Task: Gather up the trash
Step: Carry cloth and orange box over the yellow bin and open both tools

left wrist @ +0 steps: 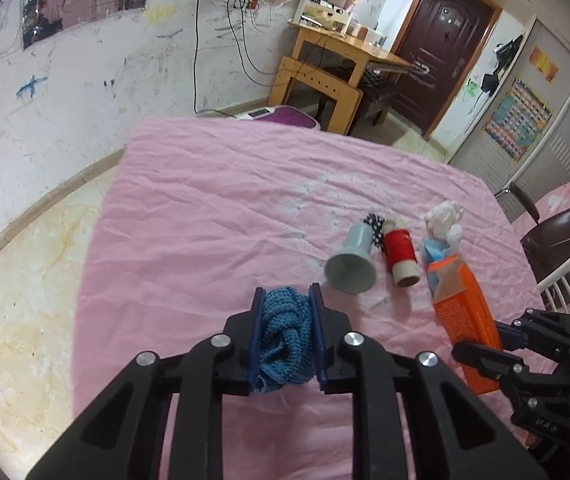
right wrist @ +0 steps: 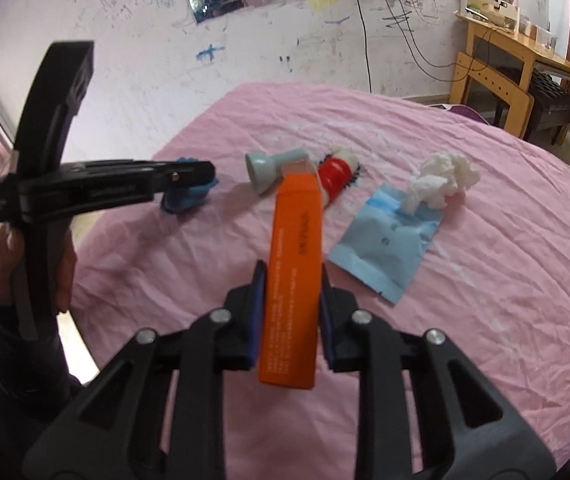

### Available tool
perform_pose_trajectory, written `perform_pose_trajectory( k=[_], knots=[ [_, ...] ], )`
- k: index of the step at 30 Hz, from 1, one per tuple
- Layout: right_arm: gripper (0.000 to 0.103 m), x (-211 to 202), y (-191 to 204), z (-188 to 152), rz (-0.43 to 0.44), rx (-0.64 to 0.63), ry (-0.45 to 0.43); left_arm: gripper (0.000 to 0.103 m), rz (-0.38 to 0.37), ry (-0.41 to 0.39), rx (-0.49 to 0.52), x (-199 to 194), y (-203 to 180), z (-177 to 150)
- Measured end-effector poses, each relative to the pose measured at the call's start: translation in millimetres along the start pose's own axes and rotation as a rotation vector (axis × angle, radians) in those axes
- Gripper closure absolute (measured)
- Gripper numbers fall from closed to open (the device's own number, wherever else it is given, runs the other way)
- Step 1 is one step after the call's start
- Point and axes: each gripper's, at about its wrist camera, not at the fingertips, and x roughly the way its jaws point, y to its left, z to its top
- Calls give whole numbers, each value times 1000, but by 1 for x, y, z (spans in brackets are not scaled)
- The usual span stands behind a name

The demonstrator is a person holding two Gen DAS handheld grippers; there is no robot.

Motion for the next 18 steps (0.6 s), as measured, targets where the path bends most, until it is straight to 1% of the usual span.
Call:
perform_pose_trajectory(
  k=[2,4,5,9,13,16,18],
  knots=[
    [82,-5,-3,1,17,12,-14,86,-6,-18,-1,-9,-2,2],
    [82,-15,-7,0,23,26,-45,86,-11,-34,4,-16,-5,5],
    [82,-18,-9,0,31,33,-54,86,-24,-40,5,-21,-8,6],
    [82,-41,-32,-2,24,75,-114,86,-44,-72,43,-36,-28,13],
    [81,-71,-65,-9,-6,131,-185,86,-99,-84,118,-41,-73,26],
    [81,-103,-103,-23,-60,193,-249,86,-152,-81,200,-38,-127,34],
    [81,-120,-125,-34,-97,231,-276,86,-183,-85,253,-36,-164,38]
  ],
)
